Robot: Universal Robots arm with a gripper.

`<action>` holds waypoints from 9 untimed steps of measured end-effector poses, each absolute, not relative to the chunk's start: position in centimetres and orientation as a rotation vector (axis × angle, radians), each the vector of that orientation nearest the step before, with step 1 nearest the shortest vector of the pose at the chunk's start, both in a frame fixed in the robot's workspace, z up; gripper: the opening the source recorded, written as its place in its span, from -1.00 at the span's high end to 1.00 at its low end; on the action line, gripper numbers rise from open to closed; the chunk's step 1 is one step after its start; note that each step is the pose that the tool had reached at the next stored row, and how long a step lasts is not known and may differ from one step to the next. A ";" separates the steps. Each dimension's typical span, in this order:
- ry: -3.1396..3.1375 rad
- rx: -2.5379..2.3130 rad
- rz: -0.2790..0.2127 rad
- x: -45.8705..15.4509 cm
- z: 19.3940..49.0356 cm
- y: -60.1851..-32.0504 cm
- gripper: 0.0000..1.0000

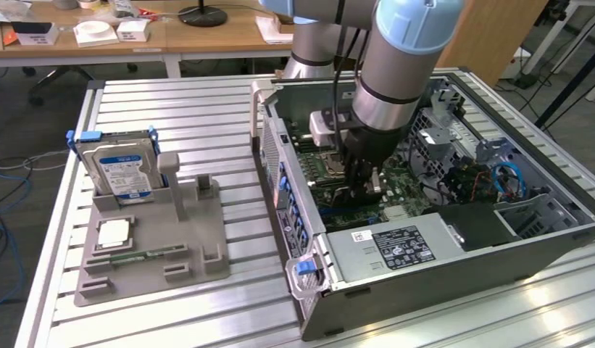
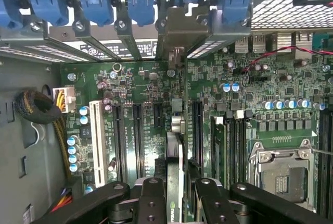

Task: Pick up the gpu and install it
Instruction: 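Insert the gpu into the slot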

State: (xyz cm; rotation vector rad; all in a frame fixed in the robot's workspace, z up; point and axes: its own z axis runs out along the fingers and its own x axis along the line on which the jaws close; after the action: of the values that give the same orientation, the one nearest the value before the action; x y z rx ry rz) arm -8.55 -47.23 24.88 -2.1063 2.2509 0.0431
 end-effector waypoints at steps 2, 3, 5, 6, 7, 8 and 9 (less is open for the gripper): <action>2.251 -2.106 0.043 -8.6 24.8 -47.2 0.47; 2.251 -2.106 0.043 -8.6 24.8 -47.2 0.47; 2.251 -2.106 0.043 -8.6 24.8 -47.2 0.47; 2.251 -2.106 0.043 -8.5 24.8 -47.2 0.47; 2.251 -2.106 0.043 -8.5 24.8 -47.2 0.47; 2.251 -2.106 0.043 -8.6 24.8 -47.2 0.47; 2.251 -2.106 0.043 -8.5 24.8 -47.2 0.47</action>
State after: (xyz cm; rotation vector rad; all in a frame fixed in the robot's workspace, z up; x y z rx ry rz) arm -8.55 -47.23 24.79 -2.1062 2.2506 0.0432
